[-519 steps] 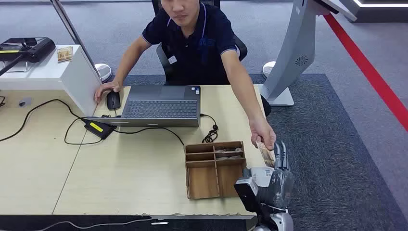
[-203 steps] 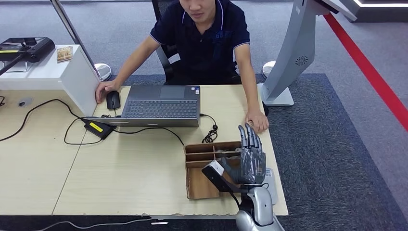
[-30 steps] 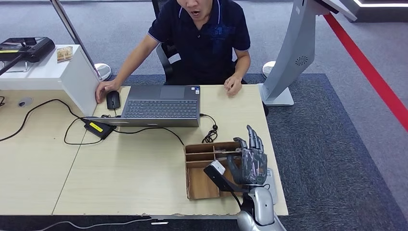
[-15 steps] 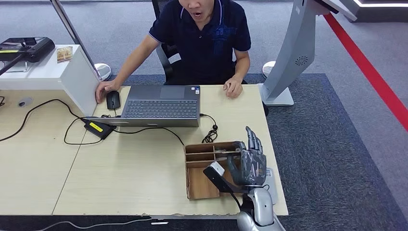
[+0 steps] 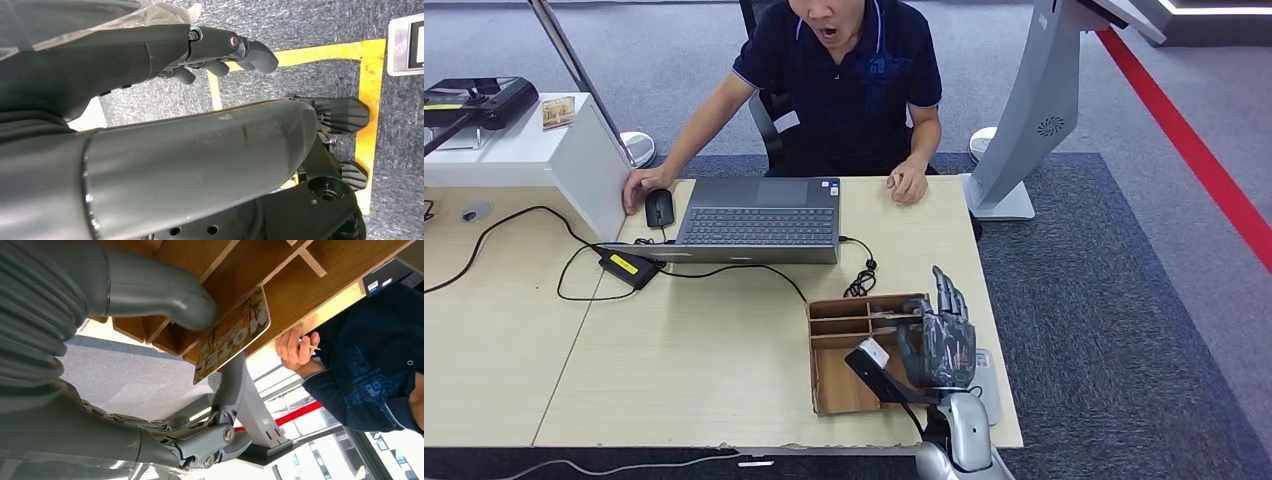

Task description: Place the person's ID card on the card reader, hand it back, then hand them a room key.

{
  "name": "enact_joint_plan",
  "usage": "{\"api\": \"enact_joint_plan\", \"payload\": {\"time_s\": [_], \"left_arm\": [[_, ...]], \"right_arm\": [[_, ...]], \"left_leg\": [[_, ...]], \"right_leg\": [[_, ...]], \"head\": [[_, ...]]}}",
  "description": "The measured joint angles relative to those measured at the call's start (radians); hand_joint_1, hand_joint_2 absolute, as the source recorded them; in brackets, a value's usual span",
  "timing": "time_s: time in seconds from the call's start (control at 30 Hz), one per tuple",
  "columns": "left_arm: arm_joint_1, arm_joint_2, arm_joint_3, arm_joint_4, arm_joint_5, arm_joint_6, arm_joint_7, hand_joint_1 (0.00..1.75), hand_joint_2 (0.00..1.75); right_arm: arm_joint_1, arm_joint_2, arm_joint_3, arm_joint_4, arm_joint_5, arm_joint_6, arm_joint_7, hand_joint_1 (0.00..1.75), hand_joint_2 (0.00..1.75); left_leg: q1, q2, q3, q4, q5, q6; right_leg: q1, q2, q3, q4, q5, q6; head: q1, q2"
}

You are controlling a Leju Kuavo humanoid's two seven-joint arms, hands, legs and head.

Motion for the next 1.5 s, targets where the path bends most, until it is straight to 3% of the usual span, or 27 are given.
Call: {"api": "enact_joint_plan", "payload": {"time_s": [0.1,0.63,0.8,1.07,1.23,1.5], "left_arm": [[0.000,0.000,0.000,0.000,0.000,0.000,0.000,0.00,0.00],[0.000,0.000,0.000,0.000,-0.002,0.000,0.000,0.00,0.00],[0.001,0.000,0.000,0.000,0.004,0.009,0.000,0.00,0.00],[0.006,0.000,0.006,0.001,0.029,0.036,0.001,0.00,0.00],[0.008,0.000,0.007,0.001,0.035,0.042,0.002,0.00,0.00],[0.008,-0.001,0.008,0.001,0.034,0.045,0.005,0.00,0.00]], "right_arm": [[0.000,0.001,0.000,0.000,0.000,0.000,-0.001,1.74,1.75],[-0.001,0.007,-0.007,-0.004,-0.008,-0.002,-0.044,1.75,1.75],[0.024,0.016,-0.036,-0.054,-0.025,-0.003,-0.109,1.75,1.75],[0.128,0.052,-0.186,-0.367,-0.249,-0.006,-0.294,1.75,1.75],[0.200,0.070,-0.299,-0.625,-0.285,-0.007,-0.335,1.75,1.75],[0.278,0.143,-0.503,-0.913,-0.462,-0.006,-0.502,1.75,1.75]], "left_leg": [[0.000,0.000,0.000,0.000,0.000,0.000],[0.000,0.000,0.001,0.000,0.000,0.000],[0.000,0.000,0.000,0.000,0.000,0.000],[0.000,0.000,0.000,0.000,0.000,0.000],[-0.001,0.000,0.001,0.000,0.000,0.000],[0.000,0.001,0.001,0.000,0.000,0.000]], "right_leg": [[0.000,0.000,0.000,0.000,0.000,0.000],[0.000,0.000,0.000,0.000,0.000,0.000],[0.000,0.000,0.000,0.000,0.000,0.000],[0.000,0.000,0.000,0.000,0.000,0.000],[-0.001,0.000,0.000,-0.001,0.000,0.000],[0.000,0.000,0.000,-0.001,0.000,0.000]], "head": [[0.000,0.000],[0.000,0.000],[0.000,0.000],[0.000,0.000],[0.000,0.000],[0.000,0.000]]}}
